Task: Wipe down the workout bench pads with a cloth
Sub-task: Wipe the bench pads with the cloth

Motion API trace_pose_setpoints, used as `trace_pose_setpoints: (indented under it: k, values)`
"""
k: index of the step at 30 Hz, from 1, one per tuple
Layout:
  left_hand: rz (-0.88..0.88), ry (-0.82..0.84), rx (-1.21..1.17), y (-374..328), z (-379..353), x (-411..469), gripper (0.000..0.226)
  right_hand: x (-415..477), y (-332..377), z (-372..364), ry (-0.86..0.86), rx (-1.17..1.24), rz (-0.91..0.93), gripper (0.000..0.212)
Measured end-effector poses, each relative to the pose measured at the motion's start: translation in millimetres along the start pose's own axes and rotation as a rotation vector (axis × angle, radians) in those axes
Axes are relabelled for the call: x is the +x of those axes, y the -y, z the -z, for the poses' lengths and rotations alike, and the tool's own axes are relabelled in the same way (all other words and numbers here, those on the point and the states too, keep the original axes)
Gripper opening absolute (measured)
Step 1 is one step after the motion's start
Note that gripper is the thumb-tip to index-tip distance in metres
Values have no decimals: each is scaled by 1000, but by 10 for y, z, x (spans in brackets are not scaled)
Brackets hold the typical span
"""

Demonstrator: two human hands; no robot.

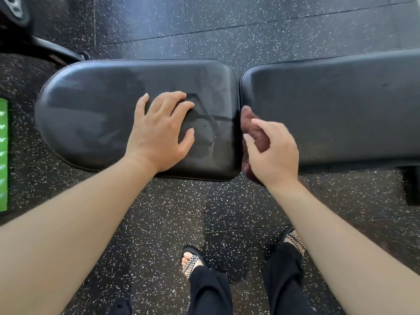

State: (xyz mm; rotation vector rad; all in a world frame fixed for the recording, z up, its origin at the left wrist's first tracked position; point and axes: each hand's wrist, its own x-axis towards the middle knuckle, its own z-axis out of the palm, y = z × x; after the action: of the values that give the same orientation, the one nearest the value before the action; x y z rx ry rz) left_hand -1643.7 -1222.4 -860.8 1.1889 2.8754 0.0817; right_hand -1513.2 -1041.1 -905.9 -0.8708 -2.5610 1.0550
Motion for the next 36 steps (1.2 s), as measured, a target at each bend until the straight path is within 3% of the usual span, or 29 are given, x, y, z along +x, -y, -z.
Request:
trace_pose_setpoints:
  k: [3, 6, 9, 13, 16, 24, 31, 36]
  values:
    - [-18, 11, -15, 18, 15, -12, 50, -78, 264, 83, -95, 187, -81, 28]
    - [29, -15, 8, 178, 100, 55, 52, -106, 615, -79, -105, 272, -47, 29]
    - [181, -56, 27, 523, 237, 197, 53, 89, 878, -399, -68, 113, 13, 32]
    - [113, -56, 46, 719, 229, 256, 51, 759, 986, -560, -65, -17, -18, 33]
    - [130, -42, 22, 720, 203, 268, 50, 908, 999, -604, -86, -4, -56, 35]
    - [107, -44, -51, 737, 202, 268, 53, -82, 1155, -602, -73, 0, -37, 37]
    - [117, -5, -49, 730, 234, 286, 52, 912, 1140, -710, -136, 12, -126, 35]
    - [140, 19, -39, 716, 264, 301, 53, 1129, 1118, -694, -79, 13, -103, 35]
